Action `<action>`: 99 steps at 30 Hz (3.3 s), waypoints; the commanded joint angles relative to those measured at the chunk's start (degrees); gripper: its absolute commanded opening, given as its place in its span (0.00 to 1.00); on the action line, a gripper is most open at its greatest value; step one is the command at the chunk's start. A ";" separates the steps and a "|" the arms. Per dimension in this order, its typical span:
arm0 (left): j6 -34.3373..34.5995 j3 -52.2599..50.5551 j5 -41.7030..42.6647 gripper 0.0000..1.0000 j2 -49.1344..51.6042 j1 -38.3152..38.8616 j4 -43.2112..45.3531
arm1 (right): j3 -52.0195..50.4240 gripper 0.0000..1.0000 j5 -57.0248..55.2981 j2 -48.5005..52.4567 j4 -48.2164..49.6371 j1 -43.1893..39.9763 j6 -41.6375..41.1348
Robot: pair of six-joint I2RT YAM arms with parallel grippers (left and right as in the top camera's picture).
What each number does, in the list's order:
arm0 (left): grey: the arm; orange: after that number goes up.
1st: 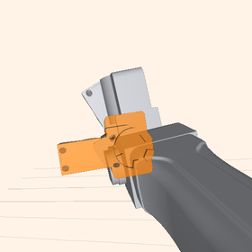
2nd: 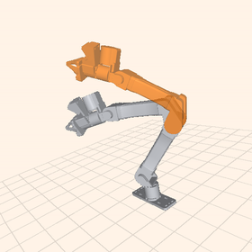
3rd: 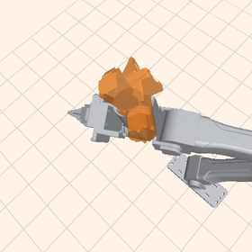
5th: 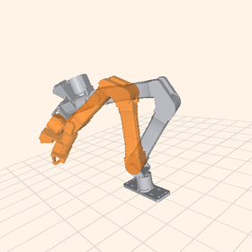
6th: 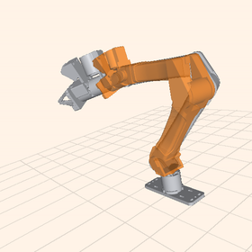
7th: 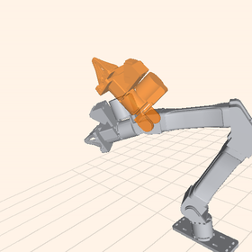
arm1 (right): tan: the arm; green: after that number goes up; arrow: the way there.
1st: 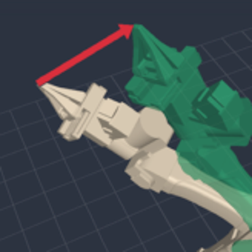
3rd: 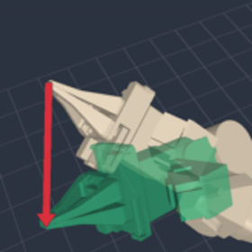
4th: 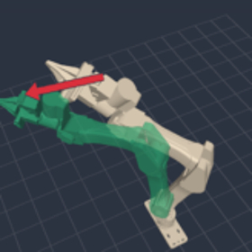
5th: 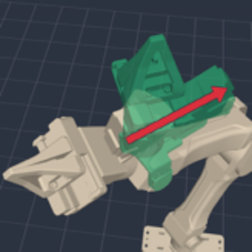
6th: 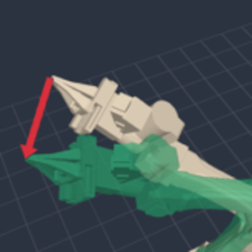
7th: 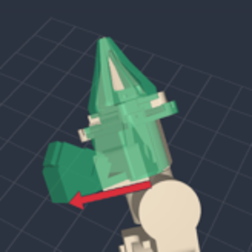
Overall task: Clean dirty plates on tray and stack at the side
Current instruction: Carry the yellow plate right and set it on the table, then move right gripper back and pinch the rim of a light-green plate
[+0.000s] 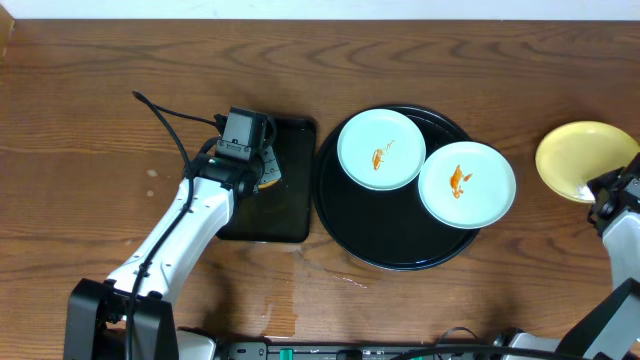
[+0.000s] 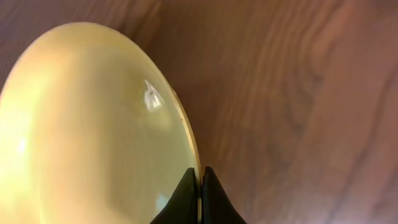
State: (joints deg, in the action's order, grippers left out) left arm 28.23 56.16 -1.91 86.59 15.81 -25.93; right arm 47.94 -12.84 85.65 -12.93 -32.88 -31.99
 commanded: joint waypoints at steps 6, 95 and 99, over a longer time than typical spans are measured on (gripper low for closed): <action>-0.76 -0.59 -0.92 0.15 -0.11 -0.11 -0.22 | 1.07 0.18 4.59 -0.02 -2.69 -0.33 3.89; -0.79 -0.59 19.02 0.08 -0.11 9.11 11.85 | -3.52 0.01 35.15 -1.75 -25.83 33.48 22.16; -0.74 -0.59 18.80 0.08 -0.11 13.46 13.03 | -3.56 0.01 35.08 -1.75 -26.14 36.02 22.12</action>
State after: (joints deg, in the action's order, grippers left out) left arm 28.05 55.90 15.42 86.59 27.44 -13.21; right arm 44.56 22.11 84.84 -39.03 1.43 -8.75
